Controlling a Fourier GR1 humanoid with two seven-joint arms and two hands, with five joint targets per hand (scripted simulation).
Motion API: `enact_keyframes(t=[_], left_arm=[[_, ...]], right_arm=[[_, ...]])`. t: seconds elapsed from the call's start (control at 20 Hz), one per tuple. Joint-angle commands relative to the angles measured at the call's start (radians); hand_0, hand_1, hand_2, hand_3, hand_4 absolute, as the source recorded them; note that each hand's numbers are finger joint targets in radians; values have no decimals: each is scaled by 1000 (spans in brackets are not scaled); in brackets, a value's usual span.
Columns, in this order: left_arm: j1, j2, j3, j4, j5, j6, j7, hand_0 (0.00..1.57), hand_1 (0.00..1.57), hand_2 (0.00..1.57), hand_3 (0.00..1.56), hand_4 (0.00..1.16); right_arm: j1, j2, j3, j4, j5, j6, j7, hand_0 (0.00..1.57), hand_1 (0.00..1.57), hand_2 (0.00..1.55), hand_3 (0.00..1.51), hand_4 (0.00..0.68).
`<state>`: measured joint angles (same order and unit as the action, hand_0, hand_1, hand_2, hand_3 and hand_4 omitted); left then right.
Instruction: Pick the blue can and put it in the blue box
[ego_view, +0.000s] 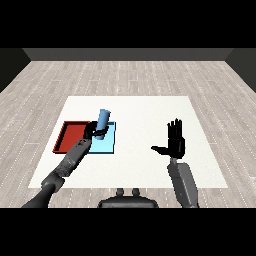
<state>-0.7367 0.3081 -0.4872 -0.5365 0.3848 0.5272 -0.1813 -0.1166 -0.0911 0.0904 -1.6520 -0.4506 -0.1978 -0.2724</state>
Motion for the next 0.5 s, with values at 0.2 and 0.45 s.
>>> enact_keyframes(t=[0.2, 0.45], left_arm=[[-80, -113, -52, 348, -76, -12, 227, 650, 650, 585, 236, 917], [-102, -142, 55, 464, -24, 15, 186, 1377, 1377, 1203, 0, 757]], right_arm=[[21, -17, -63, 59, -53, 64, -34, 0, 0, 0, 0, 0], [5, -9, -67, 119, -30, 68, -57, 0, 0, 0, 0, 0]])
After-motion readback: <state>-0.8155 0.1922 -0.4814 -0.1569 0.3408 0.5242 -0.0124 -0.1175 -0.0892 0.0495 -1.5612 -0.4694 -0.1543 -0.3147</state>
